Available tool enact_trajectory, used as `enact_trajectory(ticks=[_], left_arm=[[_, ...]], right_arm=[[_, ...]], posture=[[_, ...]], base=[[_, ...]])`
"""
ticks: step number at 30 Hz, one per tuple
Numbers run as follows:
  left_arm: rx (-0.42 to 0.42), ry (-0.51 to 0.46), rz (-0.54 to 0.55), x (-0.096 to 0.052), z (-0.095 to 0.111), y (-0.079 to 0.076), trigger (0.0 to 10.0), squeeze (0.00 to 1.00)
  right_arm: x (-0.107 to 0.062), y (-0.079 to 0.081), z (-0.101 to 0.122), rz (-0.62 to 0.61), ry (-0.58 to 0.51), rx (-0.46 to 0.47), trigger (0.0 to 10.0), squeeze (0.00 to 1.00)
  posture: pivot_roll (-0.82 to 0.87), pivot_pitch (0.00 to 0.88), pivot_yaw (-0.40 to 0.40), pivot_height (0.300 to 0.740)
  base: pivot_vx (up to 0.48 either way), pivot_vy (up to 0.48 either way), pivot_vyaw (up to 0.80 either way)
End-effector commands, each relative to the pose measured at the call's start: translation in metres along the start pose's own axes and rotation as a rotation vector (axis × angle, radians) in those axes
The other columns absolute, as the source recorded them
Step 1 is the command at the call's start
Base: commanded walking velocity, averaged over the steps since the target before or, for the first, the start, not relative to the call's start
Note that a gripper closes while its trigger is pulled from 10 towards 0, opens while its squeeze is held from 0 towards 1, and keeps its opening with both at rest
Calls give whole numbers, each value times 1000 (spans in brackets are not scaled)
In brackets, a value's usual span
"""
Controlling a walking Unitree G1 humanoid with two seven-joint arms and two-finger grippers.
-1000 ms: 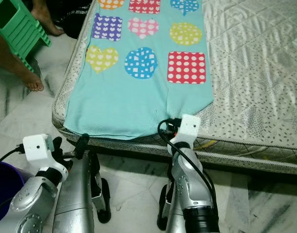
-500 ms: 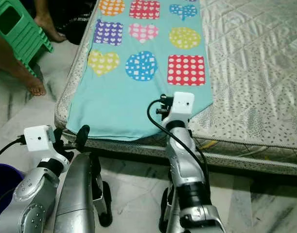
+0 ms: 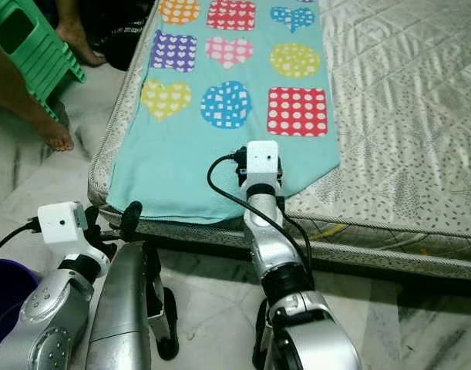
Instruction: Clean up the room
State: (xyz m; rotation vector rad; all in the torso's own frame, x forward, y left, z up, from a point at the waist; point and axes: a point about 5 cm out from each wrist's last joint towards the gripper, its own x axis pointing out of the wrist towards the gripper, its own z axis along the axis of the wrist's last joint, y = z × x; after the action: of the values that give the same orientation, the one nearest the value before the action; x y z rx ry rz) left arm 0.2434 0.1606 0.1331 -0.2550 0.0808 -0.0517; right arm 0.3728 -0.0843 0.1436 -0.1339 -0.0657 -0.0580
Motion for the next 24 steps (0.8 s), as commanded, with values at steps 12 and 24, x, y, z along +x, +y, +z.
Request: enact_trajectory(ticks=[12, 24], left_arm=[[12, 26, 18, -8, -2, 1, 10000, 0], [11, 32, 20, -7, -2, 2, 10000, 0]], right_arm=[[10, -19, -17, -89, 114, -157, 0, 0], [11, -36, -24, -138, 148, -150, 0, 0]], posture=[[156, 320, 7, 531], [150, 321, 11, 531]], base=[[0, 0, 0], [0, 0, 0]])
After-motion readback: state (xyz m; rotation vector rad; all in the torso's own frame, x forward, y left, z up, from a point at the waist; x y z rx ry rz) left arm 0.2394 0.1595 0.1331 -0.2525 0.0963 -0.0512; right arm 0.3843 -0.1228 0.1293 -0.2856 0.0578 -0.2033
